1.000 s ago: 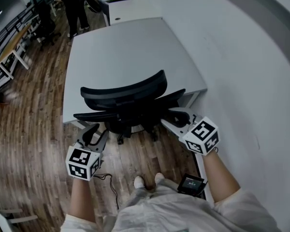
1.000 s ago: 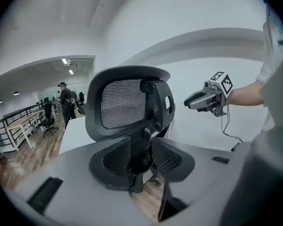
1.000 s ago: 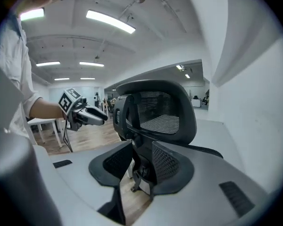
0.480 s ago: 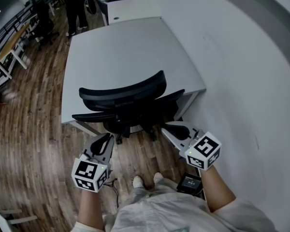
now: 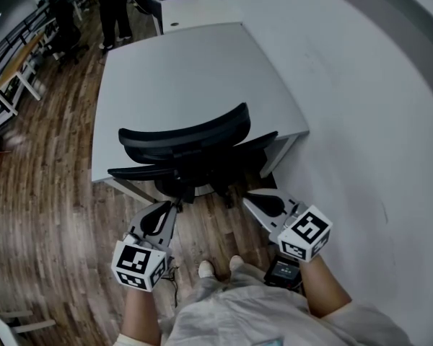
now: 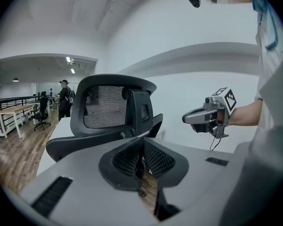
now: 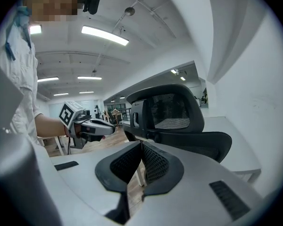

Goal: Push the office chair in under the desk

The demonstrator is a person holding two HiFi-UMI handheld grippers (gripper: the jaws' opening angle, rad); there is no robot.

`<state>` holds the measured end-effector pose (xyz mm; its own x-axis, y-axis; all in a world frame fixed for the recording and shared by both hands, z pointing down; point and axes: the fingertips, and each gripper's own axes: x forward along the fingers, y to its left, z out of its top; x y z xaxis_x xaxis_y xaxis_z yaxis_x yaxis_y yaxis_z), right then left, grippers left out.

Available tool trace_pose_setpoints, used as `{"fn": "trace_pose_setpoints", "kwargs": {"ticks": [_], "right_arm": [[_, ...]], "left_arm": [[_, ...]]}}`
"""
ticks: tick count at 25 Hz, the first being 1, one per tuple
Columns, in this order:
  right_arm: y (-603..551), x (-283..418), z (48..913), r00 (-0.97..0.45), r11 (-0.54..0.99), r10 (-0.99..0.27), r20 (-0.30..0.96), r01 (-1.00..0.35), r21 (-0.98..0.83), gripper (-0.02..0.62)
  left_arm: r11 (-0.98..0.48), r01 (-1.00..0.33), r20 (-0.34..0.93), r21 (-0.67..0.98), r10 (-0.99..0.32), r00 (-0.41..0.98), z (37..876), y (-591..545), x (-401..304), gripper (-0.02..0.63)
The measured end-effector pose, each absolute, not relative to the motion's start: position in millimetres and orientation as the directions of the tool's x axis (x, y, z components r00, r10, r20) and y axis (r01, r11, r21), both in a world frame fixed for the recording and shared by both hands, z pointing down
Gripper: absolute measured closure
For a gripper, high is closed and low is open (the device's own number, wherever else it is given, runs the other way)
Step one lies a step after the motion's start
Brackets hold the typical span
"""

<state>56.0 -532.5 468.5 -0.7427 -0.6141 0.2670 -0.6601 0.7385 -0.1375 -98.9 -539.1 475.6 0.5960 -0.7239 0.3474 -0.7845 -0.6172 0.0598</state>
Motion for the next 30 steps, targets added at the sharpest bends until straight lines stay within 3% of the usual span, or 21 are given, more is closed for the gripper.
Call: {"fn": "trace_pose_setpoints", "kwargs": {"ticks": [30], "right_arm": [[-530.7, 49.2, 469.2, -0.742, 0.745, -0.607, 0.284, -0.656, -0.119, 0.563]], "left_arm": [[-0.622, -0.776, 0.338, 0.104, -0.712, 0.615, 479.5, -540.1, -106.7, 0.586]]}}
